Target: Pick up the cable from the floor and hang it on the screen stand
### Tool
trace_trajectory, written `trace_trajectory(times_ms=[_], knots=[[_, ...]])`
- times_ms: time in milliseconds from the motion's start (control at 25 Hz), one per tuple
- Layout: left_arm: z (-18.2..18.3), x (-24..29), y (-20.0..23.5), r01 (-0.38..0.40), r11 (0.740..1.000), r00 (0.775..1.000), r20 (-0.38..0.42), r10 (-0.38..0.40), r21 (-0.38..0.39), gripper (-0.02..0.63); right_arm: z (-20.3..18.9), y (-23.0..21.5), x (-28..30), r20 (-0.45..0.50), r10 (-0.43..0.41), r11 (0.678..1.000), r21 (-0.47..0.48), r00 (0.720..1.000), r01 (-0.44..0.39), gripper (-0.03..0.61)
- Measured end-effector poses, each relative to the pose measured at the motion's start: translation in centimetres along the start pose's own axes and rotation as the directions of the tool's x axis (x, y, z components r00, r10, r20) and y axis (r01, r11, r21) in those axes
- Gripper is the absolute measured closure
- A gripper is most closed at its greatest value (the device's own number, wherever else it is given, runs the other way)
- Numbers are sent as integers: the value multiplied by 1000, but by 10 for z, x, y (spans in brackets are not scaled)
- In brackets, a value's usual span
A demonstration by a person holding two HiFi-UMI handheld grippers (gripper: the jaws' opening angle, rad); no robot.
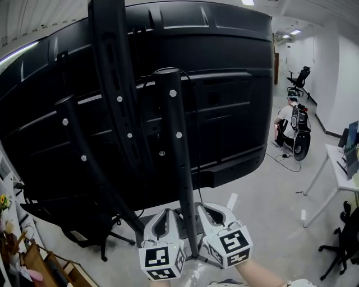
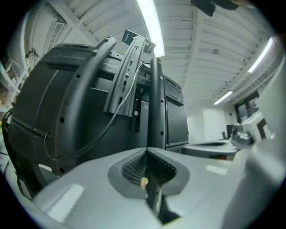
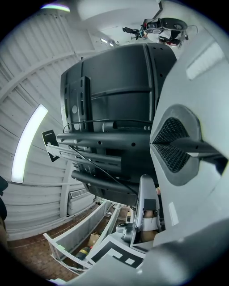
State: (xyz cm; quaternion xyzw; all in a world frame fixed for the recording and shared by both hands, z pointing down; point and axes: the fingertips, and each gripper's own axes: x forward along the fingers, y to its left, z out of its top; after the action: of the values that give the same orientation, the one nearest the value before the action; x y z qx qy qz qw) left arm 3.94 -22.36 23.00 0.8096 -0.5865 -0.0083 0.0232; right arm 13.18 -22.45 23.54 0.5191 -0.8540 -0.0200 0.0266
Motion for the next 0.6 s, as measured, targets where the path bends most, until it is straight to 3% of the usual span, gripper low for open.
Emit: trace_trajectory(times_ms=[160, 600], knots=[[-12, -5, 5, -25, 1000, 1000, -17, 24, -9, 606, -12, 8, -4, -26, 15, 1000, 3, 1000, -15, 580], [-30, -7, -1, 2, 1000, 997, -79, -4, -20, 606, -18, 21, -6, -32, 37, 999, 6, 999, -37, 580]])
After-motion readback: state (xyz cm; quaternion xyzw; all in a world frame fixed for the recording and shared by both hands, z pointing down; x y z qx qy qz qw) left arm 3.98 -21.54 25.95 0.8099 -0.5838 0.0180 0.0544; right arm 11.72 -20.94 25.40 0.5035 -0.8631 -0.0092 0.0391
